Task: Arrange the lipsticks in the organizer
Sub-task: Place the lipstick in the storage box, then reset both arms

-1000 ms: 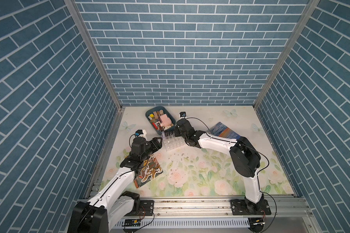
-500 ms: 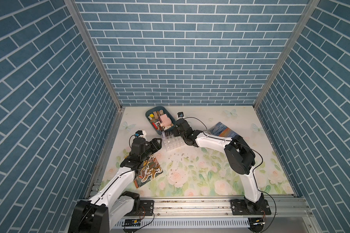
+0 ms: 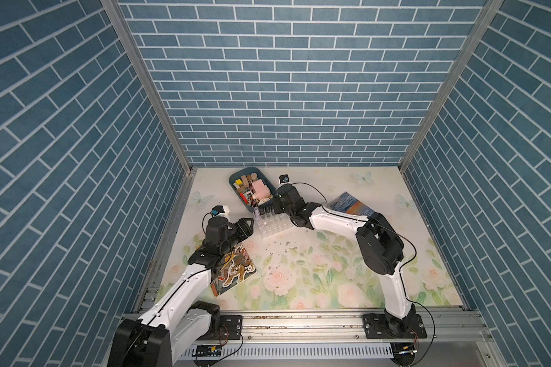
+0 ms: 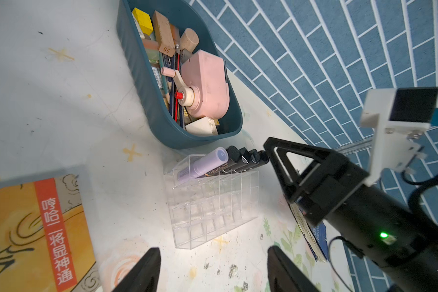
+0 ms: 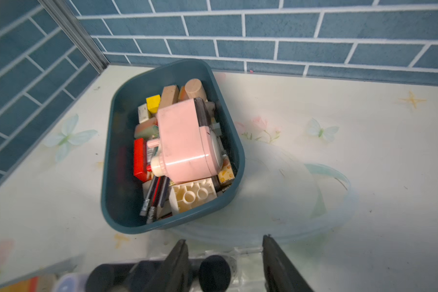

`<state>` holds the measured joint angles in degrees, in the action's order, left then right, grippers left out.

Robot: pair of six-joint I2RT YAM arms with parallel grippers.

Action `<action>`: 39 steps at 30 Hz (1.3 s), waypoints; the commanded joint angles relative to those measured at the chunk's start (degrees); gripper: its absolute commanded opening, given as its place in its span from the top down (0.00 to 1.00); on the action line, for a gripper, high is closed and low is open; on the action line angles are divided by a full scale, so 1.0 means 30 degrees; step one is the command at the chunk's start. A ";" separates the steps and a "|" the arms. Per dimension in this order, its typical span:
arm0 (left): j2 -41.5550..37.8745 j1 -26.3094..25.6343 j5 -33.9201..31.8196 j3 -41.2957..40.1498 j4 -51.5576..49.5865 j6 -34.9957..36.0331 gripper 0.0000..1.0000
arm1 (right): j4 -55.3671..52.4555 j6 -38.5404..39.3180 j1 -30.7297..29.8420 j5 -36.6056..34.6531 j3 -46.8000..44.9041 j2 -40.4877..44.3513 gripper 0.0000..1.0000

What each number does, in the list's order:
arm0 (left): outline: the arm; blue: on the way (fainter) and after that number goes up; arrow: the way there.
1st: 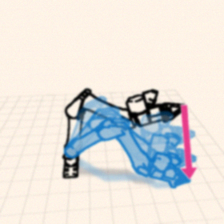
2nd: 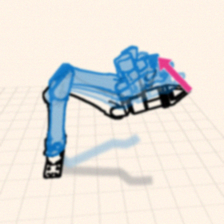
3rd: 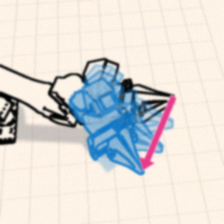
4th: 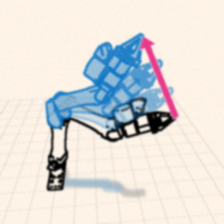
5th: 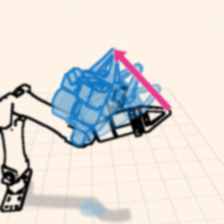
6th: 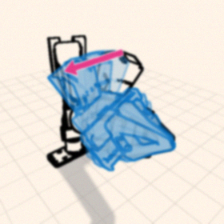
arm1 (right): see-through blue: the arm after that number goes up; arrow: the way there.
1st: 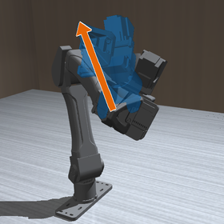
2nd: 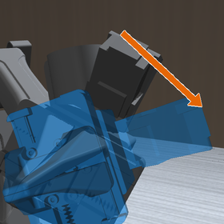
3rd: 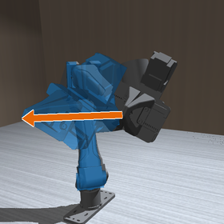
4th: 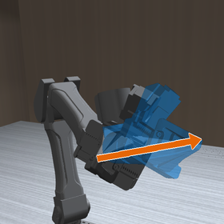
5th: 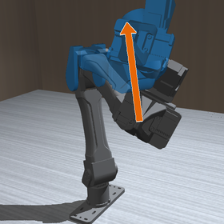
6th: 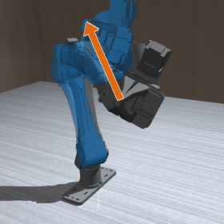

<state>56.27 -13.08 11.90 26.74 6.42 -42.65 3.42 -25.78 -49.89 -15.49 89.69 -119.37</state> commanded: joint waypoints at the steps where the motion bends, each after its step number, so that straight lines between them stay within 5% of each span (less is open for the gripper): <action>1: -0.0551 0.0201 -0.0858 0.0620 -0.0668 0.1305 0.29 | 0.0409 -0.1398 0.0656 0.1273 -0.0886 0.2578 0.50; 5: -0.1396 0.0171 -0.2297 0.0560 -0.0198 0.2416 0.29 | 0.1729 -0.1660 0.1541 0.1997 -0.3918 0.5130 0.47; 8: -0.2122 -0.0055 -0.4603 0.0142 0.0230 0.3917 0.29 | 0.4177 -0.0845 0.2317 0.2529 -0.7673 0.7794 0.33; 10: -0.2655 -0.0893 -0.7973 -0.0244 0.0467 0.5439 0.28 | 0.5827 0.0880 0.2781 0.2203 -1.0383 0.9601 0.16; 14: -0.2658 -0.2859 -1.5741 -0.1935 0.4456 0.9007 0.20 | 0.8528 0.6228 0.3945 0.0029 -1.5426 1.3430 0.03; 21: 0.0927 -0.2424 -2.0665 -0.3954 1.1066 1.0518 0.13 | 0.9130 0.8838 1.0836 -0.5242 -2.1068 1.8601 0.01; 27: 0.2931 -0.0821 -1.8672 -0.5486 1.4704 1.2328 0.10 | 1.3125 0.8335 1.3218 -0.5284 -2.5439 2.0191 0.00; 36: 0.8712 0.1512 -1.2376 -0.5453 2.2690 1.4126 0.09 | 2.3401 0.8551 1.3864 -0.3815 -2.7807 1.4790 0.00; 39: 0.8938 0.1855 -1.0823 -0.5458 2.2647 1.4253 0.07 | 2.5279 0.8441 1.4735 -0.0690 -2.7961 1.3161 0.00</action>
<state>83.15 -8.75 -27.64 9.78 67.83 -2.11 66.87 -1.52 -7.35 -24.51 6.46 -77.03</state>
